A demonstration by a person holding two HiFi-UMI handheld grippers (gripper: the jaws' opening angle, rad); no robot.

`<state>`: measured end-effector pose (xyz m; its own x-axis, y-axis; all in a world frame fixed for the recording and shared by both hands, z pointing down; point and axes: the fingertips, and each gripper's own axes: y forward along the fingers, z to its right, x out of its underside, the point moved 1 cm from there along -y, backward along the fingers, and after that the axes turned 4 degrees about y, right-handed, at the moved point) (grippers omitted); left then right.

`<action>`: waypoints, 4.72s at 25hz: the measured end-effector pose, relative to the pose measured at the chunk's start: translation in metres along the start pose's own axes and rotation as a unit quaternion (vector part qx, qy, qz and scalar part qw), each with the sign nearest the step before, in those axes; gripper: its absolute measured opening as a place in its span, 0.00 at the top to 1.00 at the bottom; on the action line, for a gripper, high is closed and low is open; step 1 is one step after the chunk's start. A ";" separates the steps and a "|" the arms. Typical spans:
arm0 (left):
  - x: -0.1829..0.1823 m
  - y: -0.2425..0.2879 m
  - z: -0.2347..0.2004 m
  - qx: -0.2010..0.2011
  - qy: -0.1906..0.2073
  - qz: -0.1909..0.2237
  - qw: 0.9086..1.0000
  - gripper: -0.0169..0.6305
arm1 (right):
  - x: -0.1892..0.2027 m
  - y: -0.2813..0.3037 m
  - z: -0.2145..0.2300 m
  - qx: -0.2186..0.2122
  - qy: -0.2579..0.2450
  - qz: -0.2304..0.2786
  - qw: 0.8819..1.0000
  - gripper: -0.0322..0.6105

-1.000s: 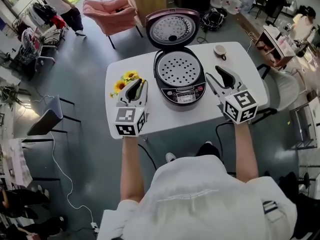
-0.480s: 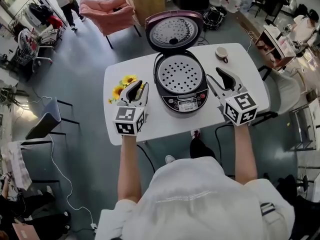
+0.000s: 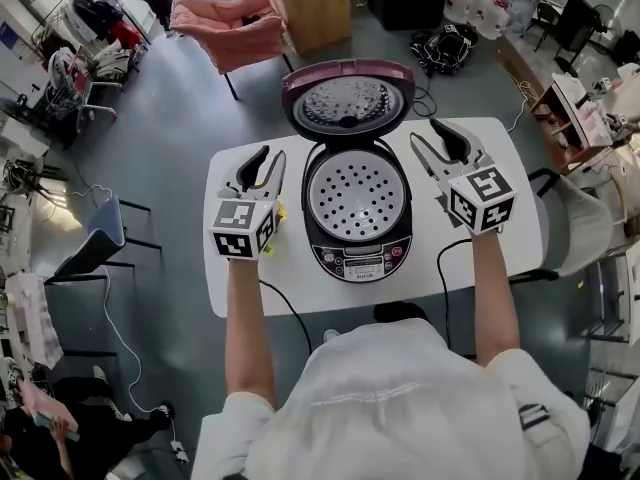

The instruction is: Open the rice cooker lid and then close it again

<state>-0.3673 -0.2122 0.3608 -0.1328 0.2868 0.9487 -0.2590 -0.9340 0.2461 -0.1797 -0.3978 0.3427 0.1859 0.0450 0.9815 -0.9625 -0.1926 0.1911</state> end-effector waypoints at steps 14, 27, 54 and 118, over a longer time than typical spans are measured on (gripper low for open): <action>-0.024 0.090 -0.028 0.063 0.091 -0.037 0.993 0.67 | -0.020 0.084 0.048 -0.109 -0.088 -0.045 0.989 0.58; -0.031 0.100 -0.026 0.115 0.089 -0.015 0.989 0.65 | -0.010 0.103 0.037 -0.140 -0.107 -0.072 0.982 0.55; 0.007 0.012 0.048 0.217 0.084 -0.026 0.972 0.51 | 0.041 0.021 -0.032 -0.152 -0.108 -0.131 0.974 0.39; 0.149 -0.042 0.124 0.245 -0.047 -0.141 0.958 0.57 | 0.188 -0.039 -0.097 -0.106 0.044 -0.224 0.968 0.47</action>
<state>-0.2573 -0.1563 0.5167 -0.0316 0.5438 0.8387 0.2109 -0.8166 0.5374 -0.1268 -0.2865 0.5186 0.5847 0.1618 0.7949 -0.8103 0.0693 0.5819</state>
